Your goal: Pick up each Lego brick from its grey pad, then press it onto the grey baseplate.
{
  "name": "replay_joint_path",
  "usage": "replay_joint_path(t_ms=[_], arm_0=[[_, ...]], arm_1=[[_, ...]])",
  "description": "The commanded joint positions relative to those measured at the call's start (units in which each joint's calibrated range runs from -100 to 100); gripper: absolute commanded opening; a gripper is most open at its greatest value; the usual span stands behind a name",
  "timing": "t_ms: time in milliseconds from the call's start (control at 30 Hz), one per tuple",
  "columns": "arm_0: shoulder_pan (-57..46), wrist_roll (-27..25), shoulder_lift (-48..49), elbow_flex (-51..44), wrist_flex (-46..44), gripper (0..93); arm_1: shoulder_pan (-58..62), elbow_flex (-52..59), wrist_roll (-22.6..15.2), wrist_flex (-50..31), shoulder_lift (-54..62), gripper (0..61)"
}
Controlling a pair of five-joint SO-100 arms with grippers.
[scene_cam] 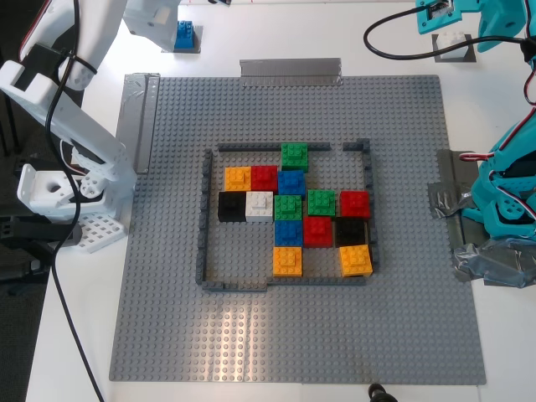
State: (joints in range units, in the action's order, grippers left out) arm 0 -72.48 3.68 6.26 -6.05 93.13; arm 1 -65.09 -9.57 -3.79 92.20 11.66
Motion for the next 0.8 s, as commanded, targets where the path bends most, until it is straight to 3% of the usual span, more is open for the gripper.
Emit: replay_joint_path(t_ms=[0,400,767], arm_0=[[-2.06,-2.88,2.84,10.43,-9.65,0.0],[-2.06,-2.78,2.84,10.25,-9.65,0.0],[-1.55,-2.68,2.84,0.95,-9.08,0.0]], arm_1=[[10.14,22.53,0.49,-6.76,6.88,0.2],[9.99,22.53,0.69,-6.92,6.80,0.2],[9.70,18.02,-0.44,-7.74,6.11,0.2]])
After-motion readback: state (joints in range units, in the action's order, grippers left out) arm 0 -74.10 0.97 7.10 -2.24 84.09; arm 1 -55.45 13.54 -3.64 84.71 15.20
